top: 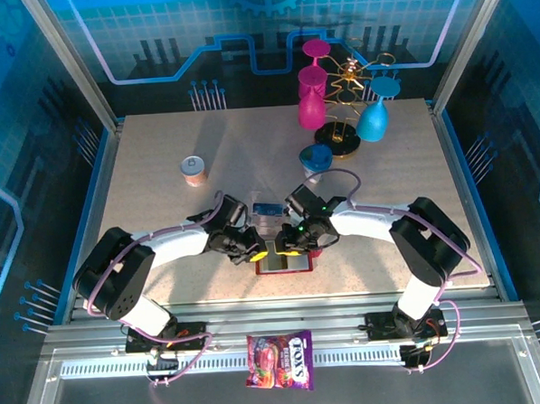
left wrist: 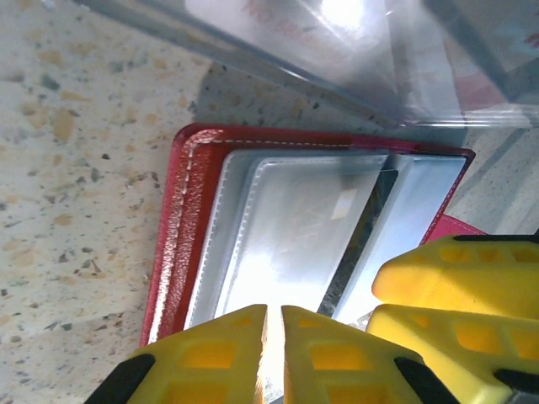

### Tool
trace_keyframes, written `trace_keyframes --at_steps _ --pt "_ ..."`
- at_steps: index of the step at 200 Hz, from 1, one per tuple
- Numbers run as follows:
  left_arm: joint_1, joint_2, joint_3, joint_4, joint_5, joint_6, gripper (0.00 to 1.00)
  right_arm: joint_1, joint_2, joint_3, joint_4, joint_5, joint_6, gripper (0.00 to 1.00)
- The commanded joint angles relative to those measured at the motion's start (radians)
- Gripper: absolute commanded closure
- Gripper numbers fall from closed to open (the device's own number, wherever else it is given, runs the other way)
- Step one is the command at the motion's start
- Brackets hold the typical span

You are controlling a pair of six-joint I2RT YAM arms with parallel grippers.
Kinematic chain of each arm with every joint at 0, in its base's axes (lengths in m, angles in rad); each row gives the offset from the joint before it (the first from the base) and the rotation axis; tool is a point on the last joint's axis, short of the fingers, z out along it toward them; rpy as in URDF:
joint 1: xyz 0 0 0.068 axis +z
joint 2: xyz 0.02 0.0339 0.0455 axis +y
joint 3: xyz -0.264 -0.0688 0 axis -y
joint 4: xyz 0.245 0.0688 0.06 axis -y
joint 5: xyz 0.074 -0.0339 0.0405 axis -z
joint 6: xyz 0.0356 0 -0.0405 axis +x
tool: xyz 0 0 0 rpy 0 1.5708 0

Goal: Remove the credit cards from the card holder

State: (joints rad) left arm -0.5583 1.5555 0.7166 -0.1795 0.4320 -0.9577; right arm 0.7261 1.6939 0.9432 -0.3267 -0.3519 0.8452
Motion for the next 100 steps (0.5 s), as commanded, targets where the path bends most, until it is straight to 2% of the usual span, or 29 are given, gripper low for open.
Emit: trace_keyframes --at_steps 1,26,59,100 --pt "-0.006 -0.019 0.039 -0.053 -0.012 0.03 0.87 -0.004 -0.029 -0.01 0.009 -0.015 0.002 0.69" --pt "-0.025 -0.001 0.066 -0.075 -0.029 0.039 0.87 -0.011 -0.034 -0.023 0.029 -0.028 0.008 0.7" --pt "-0.066 0.028 0.131 -0.18 -0.118 0.09 0.88 -0.029 -0.045 -0.039 0.037 -0.046 -0.004 0.71" --pt "-0.078 0.054 0.139 -0.192 -0.138 0.093 0.9 -0.058 -0.052 -0.058 0.065 -0.077 -0.009 0.71"
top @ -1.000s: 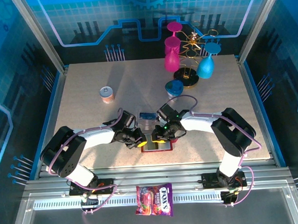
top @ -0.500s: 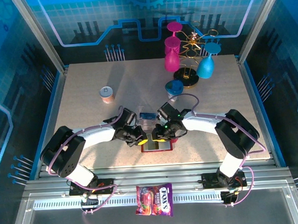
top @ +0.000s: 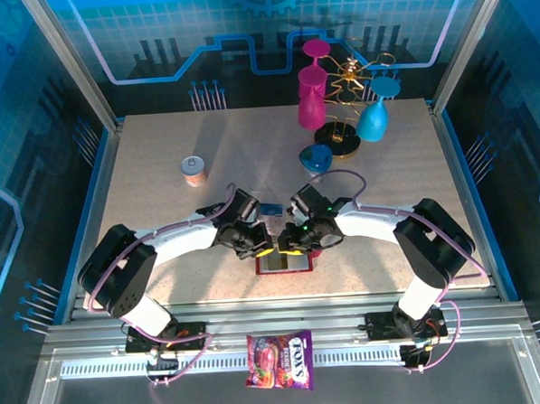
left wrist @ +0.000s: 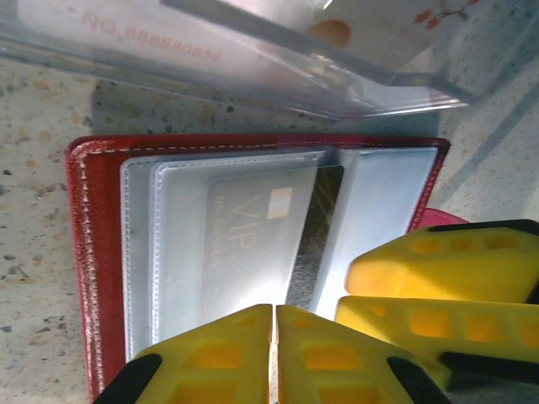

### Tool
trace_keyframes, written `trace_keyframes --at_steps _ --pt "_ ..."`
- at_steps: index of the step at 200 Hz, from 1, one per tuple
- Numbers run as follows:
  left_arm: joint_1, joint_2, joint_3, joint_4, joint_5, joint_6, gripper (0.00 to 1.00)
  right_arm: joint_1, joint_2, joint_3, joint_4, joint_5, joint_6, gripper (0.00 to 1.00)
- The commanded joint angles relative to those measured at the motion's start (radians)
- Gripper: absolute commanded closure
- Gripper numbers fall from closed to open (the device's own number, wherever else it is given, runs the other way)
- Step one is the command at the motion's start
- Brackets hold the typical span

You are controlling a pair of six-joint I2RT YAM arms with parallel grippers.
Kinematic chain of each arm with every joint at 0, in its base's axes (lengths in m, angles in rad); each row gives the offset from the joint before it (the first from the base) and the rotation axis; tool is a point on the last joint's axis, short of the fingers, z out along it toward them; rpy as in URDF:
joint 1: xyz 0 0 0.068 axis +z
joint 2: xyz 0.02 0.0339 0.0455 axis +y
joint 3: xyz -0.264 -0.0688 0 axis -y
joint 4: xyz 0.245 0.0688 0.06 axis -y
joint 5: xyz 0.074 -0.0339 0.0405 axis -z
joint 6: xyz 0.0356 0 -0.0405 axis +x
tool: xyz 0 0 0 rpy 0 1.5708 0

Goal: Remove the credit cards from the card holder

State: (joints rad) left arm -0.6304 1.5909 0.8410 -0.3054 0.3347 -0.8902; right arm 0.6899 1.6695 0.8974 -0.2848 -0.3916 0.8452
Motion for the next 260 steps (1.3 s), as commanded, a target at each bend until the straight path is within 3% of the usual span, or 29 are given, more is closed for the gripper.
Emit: trace_keyframes --at_steps 1,260 --pt "-0.006 0.018 0.015 -0.067 -0.042 0.025 0.9 -0.022 -0.028 -0.012 0.023 -0.038 -0.009 0.71" --pt "-0.006 0.021 -0.007 -0.075 -0.05 0.032 0.91 -0.038 0.065 -0.065 0.084 -0.078 -0.007 0.72"
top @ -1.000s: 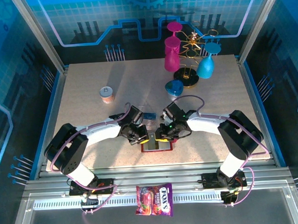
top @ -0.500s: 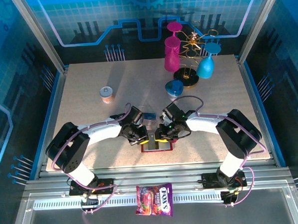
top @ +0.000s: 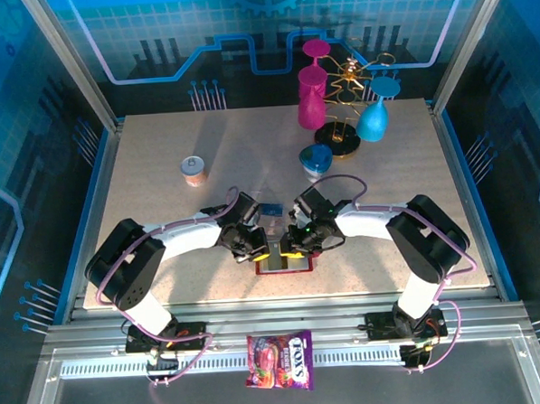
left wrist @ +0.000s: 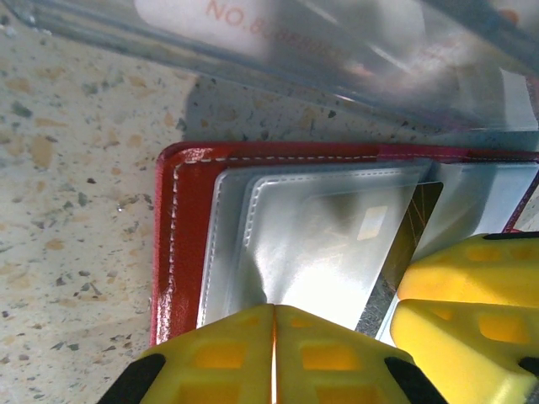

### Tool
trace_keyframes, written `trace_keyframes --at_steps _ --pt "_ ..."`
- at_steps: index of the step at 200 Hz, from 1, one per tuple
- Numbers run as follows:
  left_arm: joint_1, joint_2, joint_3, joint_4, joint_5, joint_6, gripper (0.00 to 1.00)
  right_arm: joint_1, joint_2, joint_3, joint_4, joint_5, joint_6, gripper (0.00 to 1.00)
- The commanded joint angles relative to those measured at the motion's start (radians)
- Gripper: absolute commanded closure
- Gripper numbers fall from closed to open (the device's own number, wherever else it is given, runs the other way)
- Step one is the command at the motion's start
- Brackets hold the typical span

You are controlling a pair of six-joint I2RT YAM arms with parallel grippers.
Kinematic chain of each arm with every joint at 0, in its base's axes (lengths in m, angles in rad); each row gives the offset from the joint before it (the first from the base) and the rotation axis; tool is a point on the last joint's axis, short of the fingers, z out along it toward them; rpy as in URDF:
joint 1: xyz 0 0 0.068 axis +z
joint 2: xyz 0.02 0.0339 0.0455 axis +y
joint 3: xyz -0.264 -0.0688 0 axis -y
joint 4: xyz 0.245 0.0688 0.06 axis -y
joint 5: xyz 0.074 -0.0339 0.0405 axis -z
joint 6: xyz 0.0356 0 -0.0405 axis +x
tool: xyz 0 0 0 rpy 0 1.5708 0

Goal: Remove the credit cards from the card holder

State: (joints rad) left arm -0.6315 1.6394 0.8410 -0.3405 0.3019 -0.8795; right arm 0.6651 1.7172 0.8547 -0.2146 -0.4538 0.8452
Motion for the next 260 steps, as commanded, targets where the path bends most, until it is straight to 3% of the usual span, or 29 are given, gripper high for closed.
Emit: trace_keyframes --at_steps 1,121,260 --pt "-0.005 -0.028 -0.007 -0.04 -0.017 0.022 0.9 -0.012 0.018 -0.023 0.015 -0.015 -0.007 0.72" --pt "-0.006 0.013 -0.018 -0.038 0.016 0.036 0.91 -0.013 0.027 -0.046 0.064 -0.035 0.019 0.73" --pt "-0.007 0.031 -0.019 -0.055 0.004 0.045 0.91 -0.037 -0.021 -0.105 0.14 -0.064 0.056 0.86"
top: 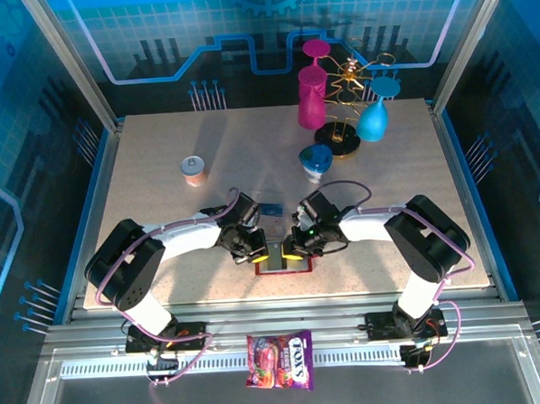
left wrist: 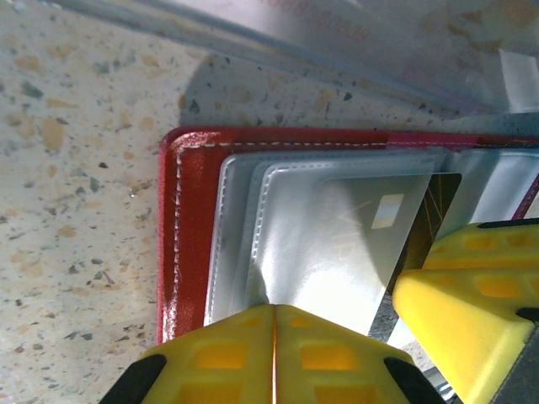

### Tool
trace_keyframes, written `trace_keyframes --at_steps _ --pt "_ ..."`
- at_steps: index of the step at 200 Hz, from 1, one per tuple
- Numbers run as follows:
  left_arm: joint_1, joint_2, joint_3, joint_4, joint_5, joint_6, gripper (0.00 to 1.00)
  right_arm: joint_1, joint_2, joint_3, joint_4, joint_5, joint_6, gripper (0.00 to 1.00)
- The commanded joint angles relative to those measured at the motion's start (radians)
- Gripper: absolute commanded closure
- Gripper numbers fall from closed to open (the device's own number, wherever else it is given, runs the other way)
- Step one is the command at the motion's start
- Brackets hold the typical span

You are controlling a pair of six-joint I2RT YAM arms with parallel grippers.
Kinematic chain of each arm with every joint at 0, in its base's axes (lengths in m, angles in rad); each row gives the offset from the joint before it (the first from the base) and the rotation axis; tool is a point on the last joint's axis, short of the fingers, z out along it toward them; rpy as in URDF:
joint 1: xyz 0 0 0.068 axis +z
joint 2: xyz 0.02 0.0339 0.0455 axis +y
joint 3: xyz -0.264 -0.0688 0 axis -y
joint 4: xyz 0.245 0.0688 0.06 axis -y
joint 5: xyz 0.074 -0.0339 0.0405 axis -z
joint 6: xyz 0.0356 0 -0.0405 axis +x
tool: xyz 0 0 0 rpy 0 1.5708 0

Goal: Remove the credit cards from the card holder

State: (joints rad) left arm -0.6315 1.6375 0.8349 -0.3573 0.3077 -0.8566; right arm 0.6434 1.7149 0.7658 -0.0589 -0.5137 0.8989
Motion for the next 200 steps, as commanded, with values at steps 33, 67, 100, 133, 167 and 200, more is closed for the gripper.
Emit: trace_keyframes --at_steps 33,67,100,133,167,200 --pt "-0.006 0.031 -0.014 -0.037 -0.001 0.022 0.91 -0.023 -0.036 -0.029 -0.038 0.004 -0.012 0.87" --pt "-0.007 0.031 -0.011 -0.041 -0.001 0.022 0.91 -0.04 -0.062 -0.035 -0.077 0.015 -0.036 0.87" --pt "-0.006 0.028 -0.012 -0.043 -0.001 0.022 0.91 -0.06 -0.094 -0.034 -0.135 0.026 -0.071 0.88" --pt "-0.007 0.028 -0.015 -0.04 -0.001 0.023 0.91 -0.077 -0.126 -0.021 -0.208 0.047 -0.12 0.89" --pt "-0.007 0.028 -0.014 -0.039 0.0 0.023 0.91 -0.08 -0.136 0.008 -0.281 0.073 -0.156 0.9" --pt "-0.006 0.025 -0.014 -0.039 -0.001 0.022 0.91 -0.08 -0.152 0.018 -0.3 0.086 -0.157 0.91"
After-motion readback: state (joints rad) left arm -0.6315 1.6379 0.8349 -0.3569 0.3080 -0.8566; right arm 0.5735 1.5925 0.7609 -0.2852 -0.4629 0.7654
